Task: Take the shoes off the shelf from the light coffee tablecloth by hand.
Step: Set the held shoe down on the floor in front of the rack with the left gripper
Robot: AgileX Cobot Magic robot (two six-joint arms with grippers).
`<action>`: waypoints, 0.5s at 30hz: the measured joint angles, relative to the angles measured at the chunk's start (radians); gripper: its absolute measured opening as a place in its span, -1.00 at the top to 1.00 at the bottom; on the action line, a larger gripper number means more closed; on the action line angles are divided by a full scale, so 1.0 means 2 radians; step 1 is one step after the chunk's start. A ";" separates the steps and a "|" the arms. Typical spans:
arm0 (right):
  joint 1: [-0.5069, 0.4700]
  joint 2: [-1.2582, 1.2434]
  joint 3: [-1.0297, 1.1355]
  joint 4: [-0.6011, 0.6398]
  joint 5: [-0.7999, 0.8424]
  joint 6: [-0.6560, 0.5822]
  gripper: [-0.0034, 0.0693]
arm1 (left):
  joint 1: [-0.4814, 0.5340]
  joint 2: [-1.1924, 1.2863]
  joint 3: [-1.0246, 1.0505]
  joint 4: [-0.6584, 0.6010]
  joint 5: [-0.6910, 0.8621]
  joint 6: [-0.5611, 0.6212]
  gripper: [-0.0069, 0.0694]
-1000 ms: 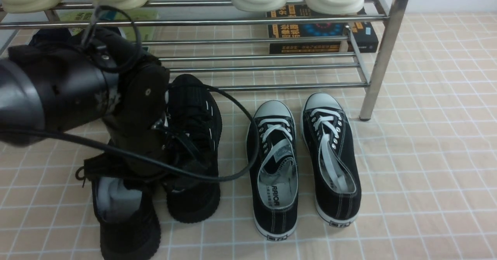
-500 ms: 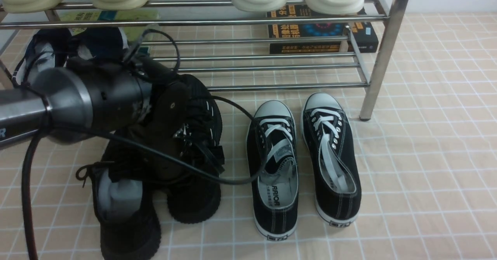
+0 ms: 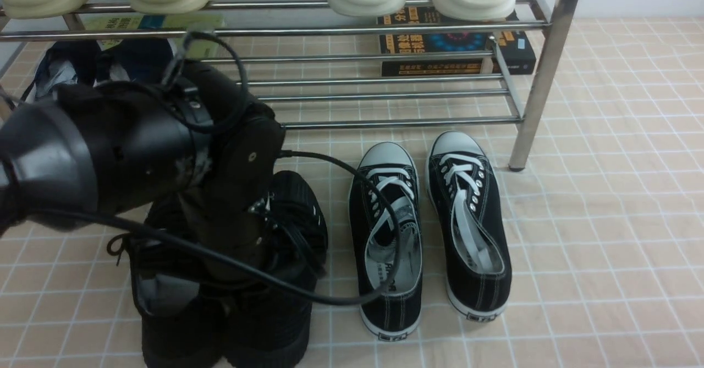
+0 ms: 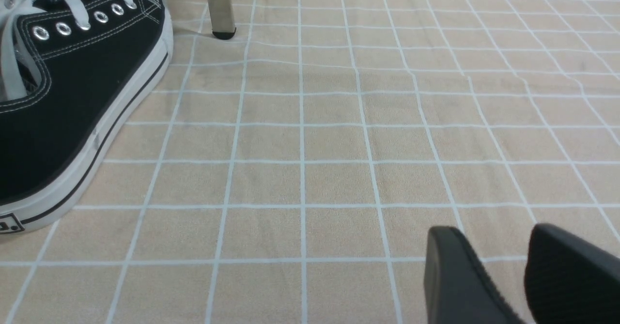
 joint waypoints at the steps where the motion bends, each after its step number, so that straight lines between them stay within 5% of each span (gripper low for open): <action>1: 0.000 0.000 0.000 0.000 0.000 0.000 0.25 | 0.000 0.003 0.001 0.009 -0.004 -0.010 0.71; 7: 0.000 0.000 0.000 0.000 0.000 0.000 0.25 | 0.000 0.003 0.001 0.040 -0.006 -0.022 0.60; 15: 0.000 0.000 0.000 0.000 0.000 0.002 0.25 | 0.000 -0.064 0.001 0.044 -0.016 -0.025 0.20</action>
